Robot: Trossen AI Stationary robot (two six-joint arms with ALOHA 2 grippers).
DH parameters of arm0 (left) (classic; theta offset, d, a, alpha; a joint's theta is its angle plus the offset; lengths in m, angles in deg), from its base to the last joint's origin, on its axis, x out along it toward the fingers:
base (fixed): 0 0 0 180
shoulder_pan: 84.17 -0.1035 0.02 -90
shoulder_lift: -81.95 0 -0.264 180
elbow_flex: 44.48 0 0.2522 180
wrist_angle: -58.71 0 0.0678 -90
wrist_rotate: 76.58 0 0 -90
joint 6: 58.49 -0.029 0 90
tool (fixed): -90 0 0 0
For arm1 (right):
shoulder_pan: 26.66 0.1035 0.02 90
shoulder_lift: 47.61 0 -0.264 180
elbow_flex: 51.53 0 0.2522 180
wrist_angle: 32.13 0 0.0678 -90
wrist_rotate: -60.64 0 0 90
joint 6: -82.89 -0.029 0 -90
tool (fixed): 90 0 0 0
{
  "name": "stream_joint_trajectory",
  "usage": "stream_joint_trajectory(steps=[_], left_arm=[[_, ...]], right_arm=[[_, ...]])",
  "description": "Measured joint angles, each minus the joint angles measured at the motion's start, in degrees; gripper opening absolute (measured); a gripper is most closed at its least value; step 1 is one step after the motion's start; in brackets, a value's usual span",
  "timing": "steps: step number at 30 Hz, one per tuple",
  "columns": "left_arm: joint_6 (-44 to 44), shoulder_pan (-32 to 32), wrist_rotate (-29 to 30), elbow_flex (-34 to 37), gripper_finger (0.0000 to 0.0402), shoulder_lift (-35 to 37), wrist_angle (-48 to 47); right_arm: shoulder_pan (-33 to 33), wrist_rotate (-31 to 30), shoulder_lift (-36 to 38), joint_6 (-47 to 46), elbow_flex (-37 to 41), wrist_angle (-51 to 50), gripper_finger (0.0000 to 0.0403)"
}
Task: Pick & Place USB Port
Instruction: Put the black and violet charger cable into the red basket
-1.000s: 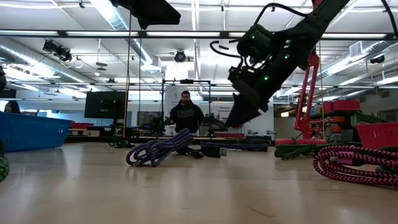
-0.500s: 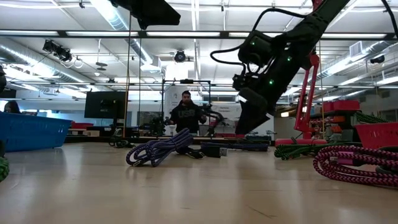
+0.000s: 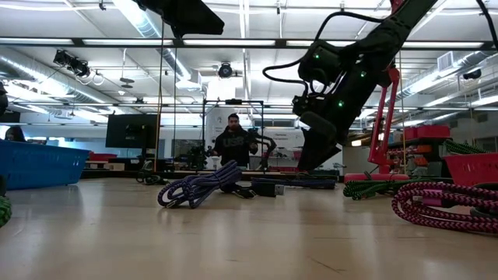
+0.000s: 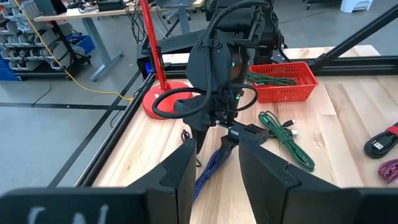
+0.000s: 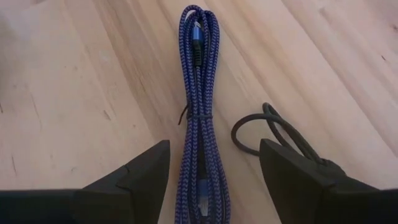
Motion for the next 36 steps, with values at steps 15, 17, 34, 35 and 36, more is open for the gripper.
stream_joint_trajectory(steps=[15, 17, 34, 35, 36], left_arm=[[0.38, 0.02, -0.02, -0.04, 0.0126, 0.0, -0.01], [0.4, 0.02, -0.02, -0.04, 0.0126, 0.0, -0.15], [1.48, 0.04, -0.02, -0.04, 0.0126, 0.0, -0.88], [1.48, 0.04, -0.02, -0.04, 0.0126, 0.0, -0.87], [1.48, 0.02, -0.02, -0.04, 0.0126, 0.0, -0.87]], right_arm=[[-0.61, -0.06, -5.88, 0.74, 0.02, 5.75, 0.0249], [-0.88, -0.04, -6.17, 1.54, 0.0, 5.9, 0.0248], [-1.28, 5.11, -7.43, 2.32, -0.2, 5.72, 0.0019], [-1.41, 5.5, -7.04, 2.35, -0.13, 5.61, 0.0016], [-1.51, 6.19, -6.46, 2.32, -0.06, 5.24, 0.0015]])
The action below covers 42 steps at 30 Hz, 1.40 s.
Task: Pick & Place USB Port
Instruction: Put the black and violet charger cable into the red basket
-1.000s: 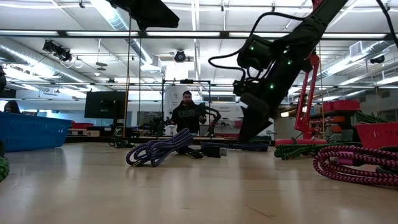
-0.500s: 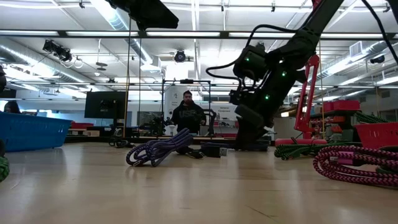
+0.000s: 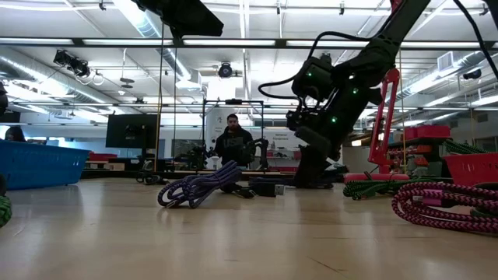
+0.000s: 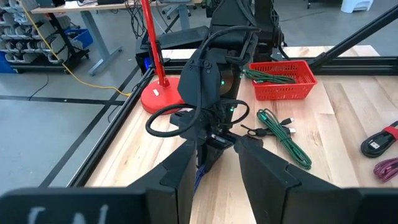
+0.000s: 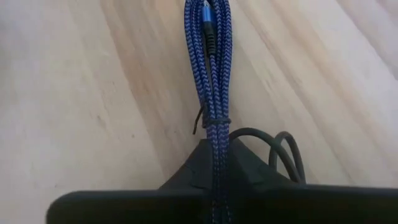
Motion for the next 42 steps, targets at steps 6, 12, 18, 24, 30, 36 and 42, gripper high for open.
stream_joint_trajectory(steps=[6, 12, 18, 24, 30, 36, 42], left_arm=[[0.0, 0.02, 0.0, 0.0, 0.0126, 0.0, 0.0], [0.0, 0.02, 0.0, 0.0, 0.0126, 0.0, -0.02], [-0.02, 0.02, 0.0, 0.0, 0.0126, 0.0, -0.12], [-0.02, 0.01, 0.0, 0.0, 0.0126, 0.0, -0.15], [0.0, 0.01, 0.0, 0.0, 0.0126, 0.0, -0.31], [0.0, 0.02, 0.0, 0.0, 0.0126, 0.0, -0.33], [0.02, 0.01, 0.0, 0.0, 0.0126, 0.0, -0.33]], right_arm=[[-0.31, 3.16, 7.94, 0.46, 0.22, -1.68, 0.0007], [-0.41, -0.36, 14.64, 0.76, 0.14, -4.05, 0.0007], [-0.41, -0.48, 14.34, 0.9, 0.13, -4.03, 0.0012], [-0.41, -0.63, 13.58, 0.75, 0.12, -4.09, 0.0076], [-0.41, -0.61, 13.58, 0.93, 0.12, -3.77, 0.0097], [-0.41, -0.56, 13.58, 0.88, 0.12, -3.6, 0.0097], [-0.41, -0.47, 13.37, 1.47, 0.12, -5.21, 0.0101]])
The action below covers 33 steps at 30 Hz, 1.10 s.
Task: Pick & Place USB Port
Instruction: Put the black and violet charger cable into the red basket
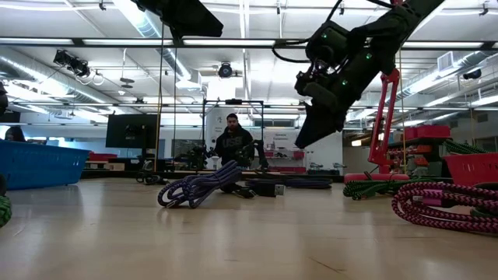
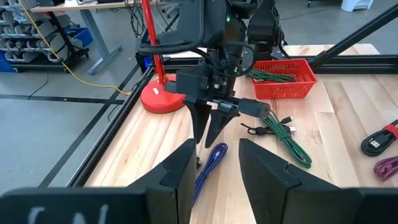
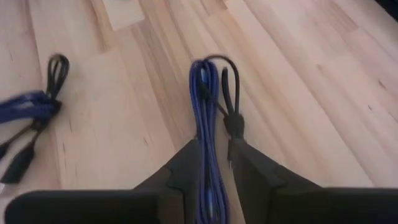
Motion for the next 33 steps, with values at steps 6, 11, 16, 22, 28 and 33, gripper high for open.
stream_joint_trajectory(steps=[6, 11, 16, 22, 28, 33], left_arm=[[0.0, 0.01, 0.0, 0.0, 0.0126, 0.0, -0.04], [0.0, -0.01, 0.0, 0.0, 0.0126, 0.0, -0.04], [0.0, 0.0, 0.0, 0.0, 0.0126, 0.0, -0.04], [-0.02, -0.01, 0.0, 0.0, 0.0126, 0.0, -0.05], [-0.02, 0.0, 0.0, 0.0, 0.0126, 0.0, -0.05], [-0.04, 0.0, 0.0, 0.0, 0.0126, 0.0, -0.04]], right_arm=[[0.0, -0.06, -3.02, 0.14, -0.02, -3.67, 0.0118], [0.0, 1.81, -5.99, 0.31, -0.02, -3.44, 0.0149], [0.0, 2.44, -7.1, 0.31, -0.02, -3.34, 0.0187], [0.0, 2.4, -7.26, 0.34, -0.02, -3.51, 0.022], [-0.02, 1.79, -7.26, 0.36, -0.04, -3.83, 0.022], [0.06, 1.85, -7.84, 0.34, -0.08, -3.93, 0.021]])
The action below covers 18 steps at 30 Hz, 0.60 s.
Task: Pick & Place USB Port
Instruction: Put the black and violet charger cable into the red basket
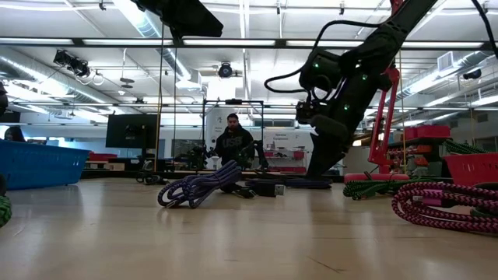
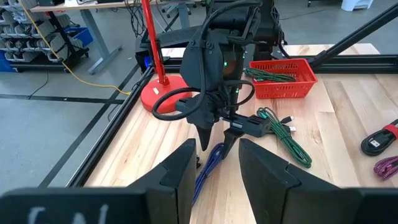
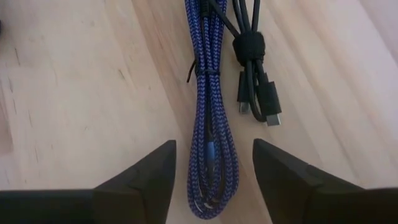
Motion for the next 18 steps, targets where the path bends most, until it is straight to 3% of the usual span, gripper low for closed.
stream_joint_trajectory(steps=[10, 13, 16, 18], left_arm=[[0.02, -0.01, 0.0, 0.0, 0.0126, 0.0, -0.01], [0.02, -0.01, 0.0, 0.0, 0.0126, 0.0, -0.06], [0.02, 0.0, 0.0, 0.0, 0.0126, 0.0, -0.11], [0.04, -0.01, 0.0, 0.0, 0.0126, 0.0, -0.11]], right_arm=[[0.39, -2.41, -4.06, -0.94, -0.16, 0.85, 0.0186], [0.27, -2.51, -4.11, -0.7, -0.2, 0.29, 0.0127], [0.21, -0.96, -4.1, -0.8, -0.22, 0.17, 0.0037], [0.2, -0.39, -4.11, -0.65, -0.21, 0.07, 0.0022]])
